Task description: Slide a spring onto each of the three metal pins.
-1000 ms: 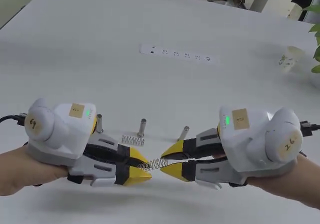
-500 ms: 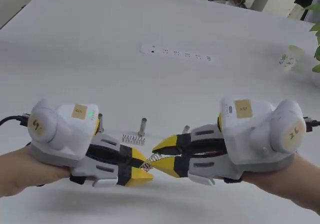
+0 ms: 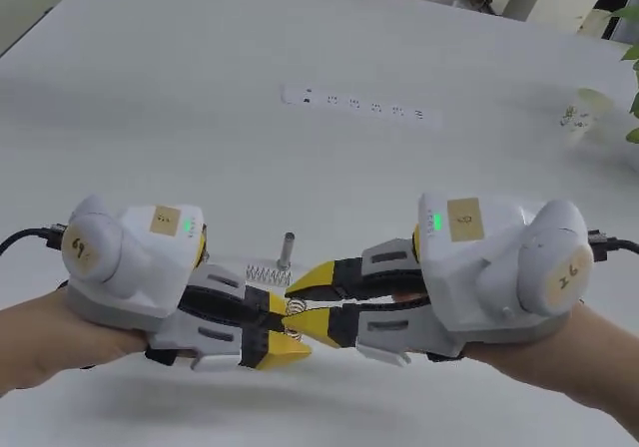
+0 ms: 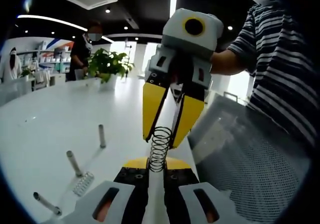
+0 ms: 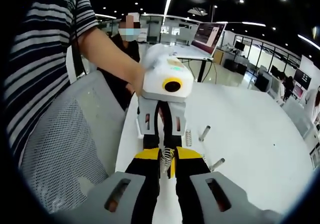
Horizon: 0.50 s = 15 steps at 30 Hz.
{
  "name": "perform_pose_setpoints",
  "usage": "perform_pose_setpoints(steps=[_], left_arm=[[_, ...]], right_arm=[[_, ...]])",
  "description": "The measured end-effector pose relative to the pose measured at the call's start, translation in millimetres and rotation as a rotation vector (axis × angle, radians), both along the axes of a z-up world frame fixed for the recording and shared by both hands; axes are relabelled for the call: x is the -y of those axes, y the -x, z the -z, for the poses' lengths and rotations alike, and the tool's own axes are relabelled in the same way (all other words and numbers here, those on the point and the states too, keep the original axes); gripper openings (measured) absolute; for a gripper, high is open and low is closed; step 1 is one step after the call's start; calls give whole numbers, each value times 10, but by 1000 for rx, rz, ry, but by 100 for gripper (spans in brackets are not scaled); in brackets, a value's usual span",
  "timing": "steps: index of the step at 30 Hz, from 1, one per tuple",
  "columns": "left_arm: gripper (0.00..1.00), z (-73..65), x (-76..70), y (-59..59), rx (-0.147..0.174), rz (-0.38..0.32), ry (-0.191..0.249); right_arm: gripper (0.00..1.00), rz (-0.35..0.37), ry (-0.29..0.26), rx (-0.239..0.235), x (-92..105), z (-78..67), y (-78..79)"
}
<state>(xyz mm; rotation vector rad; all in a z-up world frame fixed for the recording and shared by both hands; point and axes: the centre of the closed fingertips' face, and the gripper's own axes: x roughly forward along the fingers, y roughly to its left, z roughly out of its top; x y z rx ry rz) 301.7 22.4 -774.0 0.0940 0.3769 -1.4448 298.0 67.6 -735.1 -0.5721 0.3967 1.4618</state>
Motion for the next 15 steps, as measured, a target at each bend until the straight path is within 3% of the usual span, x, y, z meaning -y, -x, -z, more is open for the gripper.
perform_pose_setpoints(steps=[15], left_arm=[[3,0,-9,0,-3,-8,-3]], right_arm=[[8,4,1,-9,7,-6,-8]])
